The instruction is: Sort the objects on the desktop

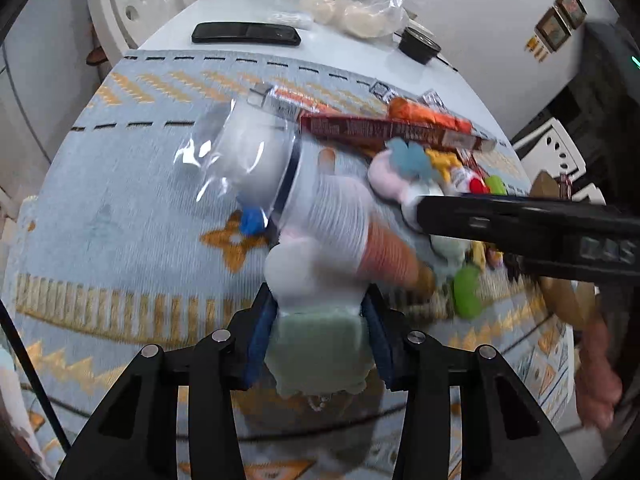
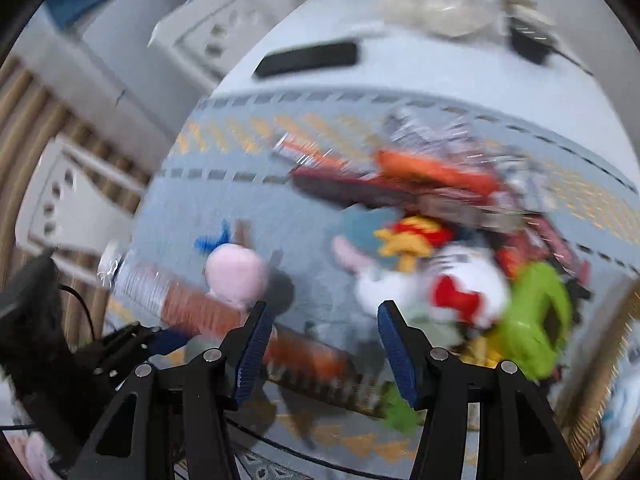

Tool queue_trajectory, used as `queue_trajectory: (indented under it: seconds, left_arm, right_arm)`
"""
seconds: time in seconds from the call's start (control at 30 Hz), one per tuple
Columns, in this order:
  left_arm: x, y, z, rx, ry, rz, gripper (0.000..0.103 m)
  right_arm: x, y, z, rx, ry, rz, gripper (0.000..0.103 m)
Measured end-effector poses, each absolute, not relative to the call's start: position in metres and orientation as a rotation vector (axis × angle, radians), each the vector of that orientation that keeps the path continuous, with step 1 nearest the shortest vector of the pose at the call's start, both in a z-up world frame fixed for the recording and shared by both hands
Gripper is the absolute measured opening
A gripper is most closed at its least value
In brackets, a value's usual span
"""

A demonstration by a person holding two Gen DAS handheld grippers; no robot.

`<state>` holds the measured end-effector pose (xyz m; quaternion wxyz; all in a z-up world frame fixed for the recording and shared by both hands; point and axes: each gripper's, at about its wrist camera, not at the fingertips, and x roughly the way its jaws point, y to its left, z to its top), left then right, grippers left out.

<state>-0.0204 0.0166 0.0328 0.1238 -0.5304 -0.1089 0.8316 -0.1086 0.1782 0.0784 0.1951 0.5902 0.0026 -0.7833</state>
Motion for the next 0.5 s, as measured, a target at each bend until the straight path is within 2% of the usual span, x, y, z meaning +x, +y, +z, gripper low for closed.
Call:
queue_trajectory:
  seconds: [0.2,0.3,0.5]
  left_arm:
    - [0.002,-0.001,0.028,-1.585,-0.368,2.404,0.041]
    - [0.019,-0.012,0.030,-1.592,-0.355,2.418,0.041]
    - [0.041,-0.052,0.035,-1.605,-0.439,2.495,0.041]
  right_arm:
    - [-0.097,0.162,0.055,1.694,0.029,-2.016,0.054]
    - [-0.086,0.165,0.044,1.723,-0.054,-1.933,0.054]
    - [-0.037,0.162,0.034,1.817,-0.013,-1.738,0.054]
